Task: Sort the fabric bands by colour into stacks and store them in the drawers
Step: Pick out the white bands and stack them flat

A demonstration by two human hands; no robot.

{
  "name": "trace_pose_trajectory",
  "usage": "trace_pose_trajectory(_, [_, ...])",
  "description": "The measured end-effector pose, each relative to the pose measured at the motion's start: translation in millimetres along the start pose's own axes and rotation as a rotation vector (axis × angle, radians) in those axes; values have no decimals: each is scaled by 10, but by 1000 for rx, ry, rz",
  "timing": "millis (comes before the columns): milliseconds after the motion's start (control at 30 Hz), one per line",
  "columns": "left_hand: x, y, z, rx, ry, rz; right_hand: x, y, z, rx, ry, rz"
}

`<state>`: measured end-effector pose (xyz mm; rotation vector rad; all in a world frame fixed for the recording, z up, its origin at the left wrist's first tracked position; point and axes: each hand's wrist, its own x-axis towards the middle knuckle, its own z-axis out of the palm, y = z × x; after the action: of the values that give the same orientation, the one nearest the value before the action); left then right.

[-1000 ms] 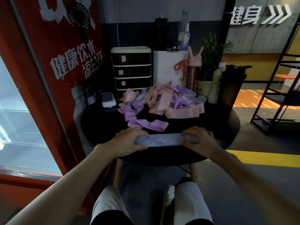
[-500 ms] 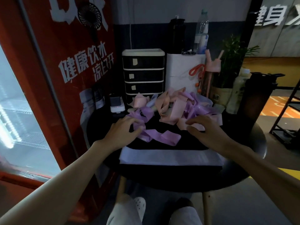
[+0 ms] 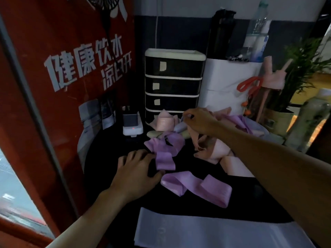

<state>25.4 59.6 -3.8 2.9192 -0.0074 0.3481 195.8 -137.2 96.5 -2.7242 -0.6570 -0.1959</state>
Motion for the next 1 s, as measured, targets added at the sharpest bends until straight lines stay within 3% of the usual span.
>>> trace_pose_trajectory(300, [19, -22, 57, -27, -1, 2, 27, 7, 156, -119, -10, 88])
trace_pose_trajectory(500, [-4, -12, 25, -59, -14, -8, 10, -5, 48, 88, 57, 46])
trace_pose_trajectory(633, [-37, 13, -74, -255, 1, -66, -103, -54, -94, 164, 142, -42])
trace_pose_trajectory(800, [-84, 73, -284, -473, 176, -89, -307, -145, -380, 367, 240, -187])
trace_pose_trajectory(1000, [21, 379, -834, -529, 360, 102, -694, -475, -802, 527, 351, -242])
